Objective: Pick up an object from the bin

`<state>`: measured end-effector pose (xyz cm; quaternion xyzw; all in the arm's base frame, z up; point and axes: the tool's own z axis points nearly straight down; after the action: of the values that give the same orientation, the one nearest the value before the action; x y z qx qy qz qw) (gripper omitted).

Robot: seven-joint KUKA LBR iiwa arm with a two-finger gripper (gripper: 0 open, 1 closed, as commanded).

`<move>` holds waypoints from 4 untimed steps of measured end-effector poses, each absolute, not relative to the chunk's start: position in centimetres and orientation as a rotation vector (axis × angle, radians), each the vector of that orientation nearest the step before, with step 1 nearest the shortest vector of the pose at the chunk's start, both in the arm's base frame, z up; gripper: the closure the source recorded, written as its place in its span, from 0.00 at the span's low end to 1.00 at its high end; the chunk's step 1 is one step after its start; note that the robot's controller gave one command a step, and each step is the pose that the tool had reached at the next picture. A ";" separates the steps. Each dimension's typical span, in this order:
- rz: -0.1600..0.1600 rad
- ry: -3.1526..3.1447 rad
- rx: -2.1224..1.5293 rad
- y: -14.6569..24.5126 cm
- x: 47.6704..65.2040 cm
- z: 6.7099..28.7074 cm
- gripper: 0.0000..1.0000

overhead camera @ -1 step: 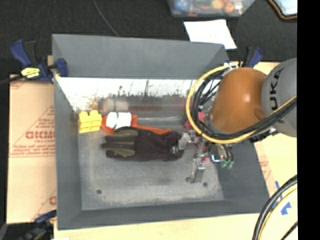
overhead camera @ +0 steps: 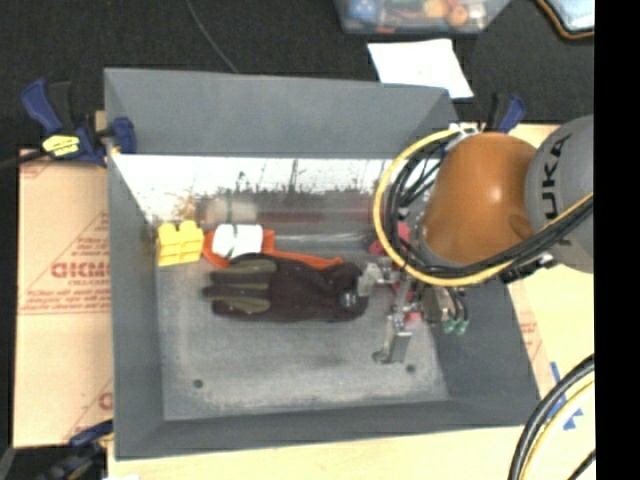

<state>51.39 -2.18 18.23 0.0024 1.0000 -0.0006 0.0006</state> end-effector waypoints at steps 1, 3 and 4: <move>-0.004 3.109 -0.394 1.1 59.0 9.0 0.00; -0.006 3.102 -0.441 1.5 59.7 7.3 0.00; -0.004 3.121 0.106 8.6 60.2 7.2 0.00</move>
Offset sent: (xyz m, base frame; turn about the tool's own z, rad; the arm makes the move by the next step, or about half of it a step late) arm 0.0793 0.0703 -0.0437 -0.1174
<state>60.19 8.59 7.23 0.0340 0.9994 -0.0011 0.0095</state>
